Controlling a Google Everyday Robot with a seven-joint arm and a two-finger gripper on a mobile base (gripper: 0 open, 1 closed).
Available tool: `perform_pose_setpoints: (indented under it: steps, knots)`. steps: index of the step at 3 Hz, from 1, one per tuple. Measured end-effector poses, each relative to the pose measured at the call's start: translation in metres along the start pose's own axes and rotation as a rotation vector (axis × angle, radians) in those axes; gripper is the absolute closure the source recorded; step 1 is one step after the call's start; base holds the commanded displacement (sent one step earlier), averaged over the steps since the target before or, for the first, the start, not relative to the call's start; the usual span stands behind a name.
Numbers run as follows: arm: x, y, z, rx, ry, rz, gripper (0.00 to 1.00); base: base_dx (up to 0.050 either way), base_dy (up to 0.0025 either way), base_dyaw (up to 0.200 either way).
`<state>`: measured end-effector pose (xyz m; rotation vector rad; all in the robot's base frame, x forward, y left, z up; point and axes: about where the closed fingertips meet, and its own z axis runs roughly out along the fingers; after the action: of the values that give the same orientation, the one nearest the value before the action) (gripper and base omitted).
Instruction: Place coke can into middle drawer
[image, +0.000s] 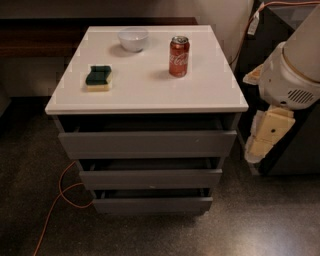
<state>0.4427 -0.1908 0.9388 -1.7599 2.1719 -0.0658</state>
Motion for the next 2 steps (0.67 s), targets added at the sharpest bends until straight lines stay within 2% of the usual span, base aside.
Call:
perform_pose_setpoints:
  steps: [1, 2]
  knots:
    - [-0.0044, 0.0049, 0.0227, -0.006, -0.057, -0.001, 0.0, 0.0, 0.0, 0.0]
    - [-0.0054, 0.0056, 0.0236, -0.011, -0.059, -0.002, 0.0, 0.0, 0.0, 0.0]
